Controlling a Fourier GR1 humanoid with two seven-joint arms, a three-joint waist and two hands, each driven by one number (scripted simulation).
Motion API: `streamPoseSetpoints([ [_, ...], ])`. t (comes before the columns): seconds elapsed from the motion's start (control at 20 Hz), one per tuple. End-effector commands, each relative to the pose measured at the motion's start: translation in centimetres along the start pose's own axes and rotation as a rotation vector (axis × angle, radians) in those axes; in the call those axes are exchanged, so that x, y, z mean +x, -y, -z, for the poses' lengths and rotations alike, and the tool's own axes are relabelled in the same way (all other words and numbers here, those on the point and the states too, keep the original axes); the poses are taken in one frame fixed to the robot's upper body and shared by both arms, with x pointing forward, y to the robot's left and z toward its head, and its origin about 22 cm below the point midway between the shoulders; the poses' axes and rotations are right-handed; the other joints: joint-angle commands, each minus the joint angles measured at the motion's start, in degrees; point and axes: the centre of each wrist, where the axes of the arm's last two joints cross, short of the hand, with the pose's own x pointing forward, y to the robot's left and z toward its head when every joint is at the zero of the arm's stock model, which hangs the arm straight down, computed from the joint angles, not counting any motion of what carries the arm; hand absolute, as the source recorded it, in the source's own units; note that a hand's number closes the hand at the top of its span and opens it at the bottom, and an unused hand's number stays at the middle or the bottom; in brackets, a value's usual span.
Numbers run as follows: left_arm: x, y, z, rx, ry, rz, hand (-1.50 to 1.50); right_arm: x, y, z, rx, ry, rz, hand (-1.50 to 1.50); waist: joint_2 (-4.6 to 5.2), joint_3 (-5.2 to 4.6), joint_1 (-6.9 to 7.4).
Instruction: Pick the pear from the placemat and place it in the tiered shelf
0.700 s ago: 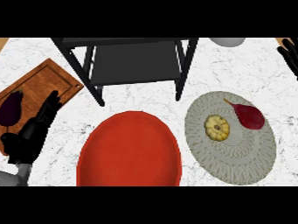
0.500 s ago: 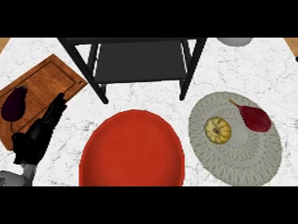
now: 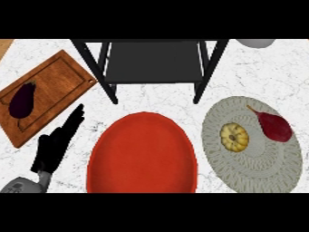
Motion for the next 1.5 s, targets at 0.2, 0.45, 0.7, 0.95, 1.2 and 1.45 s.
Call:
streamPoseSetpoints([
  [0.2,-0.9,1.7,1.1,-0.02,-0.047,-0.008,0.0,1.7,1.8,1.7,0.311,0.13,0.058,-1.5,-0.68,-0.17,-0.47],
  [0.45,-1.5,1.0,-0.6,-0.005,-0.058,-0.002,0.0,5.7,1.4,3.1,0.5,-0.006,-0.132,-1.5,-1.16,-0.31,-0.3],
  [0.7,0.0,0.9,0.4,-0.018,-0.038,0.004,0.0,13.3,-0.7,3.8,0.464,-0.043,-0.655,-1.5,-1.25,-0.43,0.45],
  [0.95,-0.4,-0.3,0.7,-0.004,-0.033,0.009,0.0,14.9,-4.9,4.9,0.364,-0.081,-0.941,-1.5,-1.33,-0.45,-0.7],
  [1.2,-0.3,-0.7,-0.7,-0.023,-0.045,-0.007,0.0,11.9,-9.6,6.4,0.438,-0.13,-0.953,-1.5,-1.34,-0.33,-1.02],
  [1.45,-0.5,0.2,-0.7,0.01,-0.056,0.001,0.0,11.4,-12.1,6.1,0.521,-0.198,-0.958,-1.5,-1.48,-0.35,-1.66],
])
